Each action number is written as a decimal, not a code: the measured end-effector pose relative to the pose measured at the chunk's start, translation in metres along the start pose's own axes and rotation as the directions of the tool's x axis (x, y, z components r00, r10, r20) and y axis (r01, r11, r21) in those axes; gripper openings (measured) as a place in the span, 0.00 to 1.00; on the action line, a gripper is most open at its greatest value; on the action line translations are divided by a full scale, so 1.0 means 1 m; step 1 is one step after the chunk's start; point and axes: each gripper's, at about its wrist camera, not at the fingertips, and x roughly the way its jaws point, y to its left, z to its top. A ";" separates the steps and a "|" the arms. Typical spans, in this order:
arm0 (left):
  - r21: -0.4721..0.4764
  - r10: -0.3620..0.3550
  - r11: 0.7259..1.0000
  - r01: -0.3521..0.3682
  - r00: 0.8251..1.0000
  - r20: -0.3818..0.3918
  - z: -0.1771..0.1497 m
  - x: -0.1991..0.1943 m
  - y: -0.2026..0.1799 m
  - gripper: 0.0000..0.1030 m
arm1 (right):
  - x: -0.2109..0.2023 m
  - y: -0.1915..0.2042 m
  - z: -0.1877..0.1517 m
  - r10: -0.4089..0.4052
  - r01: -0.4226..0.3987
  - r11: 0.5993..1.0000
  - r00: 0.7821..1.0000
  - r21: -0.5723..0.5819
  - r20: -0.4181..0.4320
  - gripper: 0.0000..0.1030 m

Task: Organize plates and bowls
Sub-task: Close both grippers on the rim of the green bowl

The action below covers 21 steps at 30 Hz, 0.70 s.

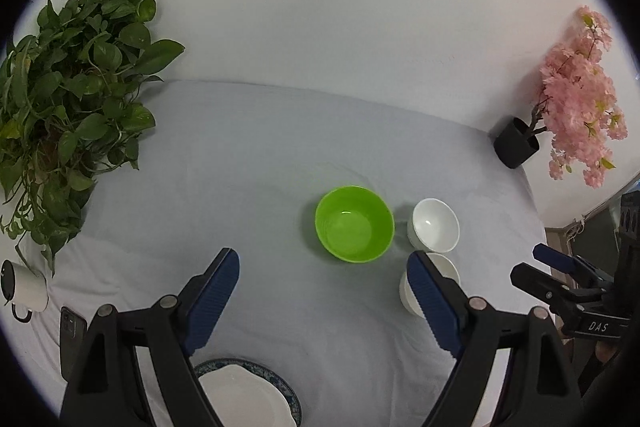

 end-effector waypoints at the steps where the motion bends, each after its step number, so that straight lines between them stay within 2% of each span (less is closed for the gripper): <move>1: 0.002 -0.013 1.000 0.013 1.000 -0.016 0.008 0.011 0.003 0.83 | 0.011 0.000 0.009 0.000 0.000 1.000 1.000 -0.005 -0.009 1.00; 5: 0.004 -0.075 0.997 0.076 0.994 -0.075 0.034 0.056 0.009 0.83 | 0.059 -0.002 0.048 -0.019 0.018 1.000 0.999 -0.015 -0.050 1.00; 9: -0.039 -0.131 0.991 0.126 0.975 -0.180 0.047 0.120 0.023 0.82 | 0.115 -0.012 0.077 -0.028 0.025 0.999 0.993 -0.023 -0.111 1.00; 11: -0.062 -0.145 0.989 0.135 0.965 -0.219 0.048 0.144 0.028 0.81 | 0.145 -0.018 0.084 -0.061 0.056 0.998 0.987 -0.040 -0.146 1.00; 17: -0.096 -0.170 0.984 0.147 0.935 -0.310 0.046 0.208 0.040 0.81 | 0.219 -0.046 0.090 0.001 0.005 1.000 0.975 0.027 -0.223 1.00; 21: -0.117 -0.196 0.979 0.165 0.918 -0.346 0.042 0.234 0.046 0.75 | 0.258 -0.052 0.083 0.031 -0.018 0.998 0.967 0.056 -0.253 0.99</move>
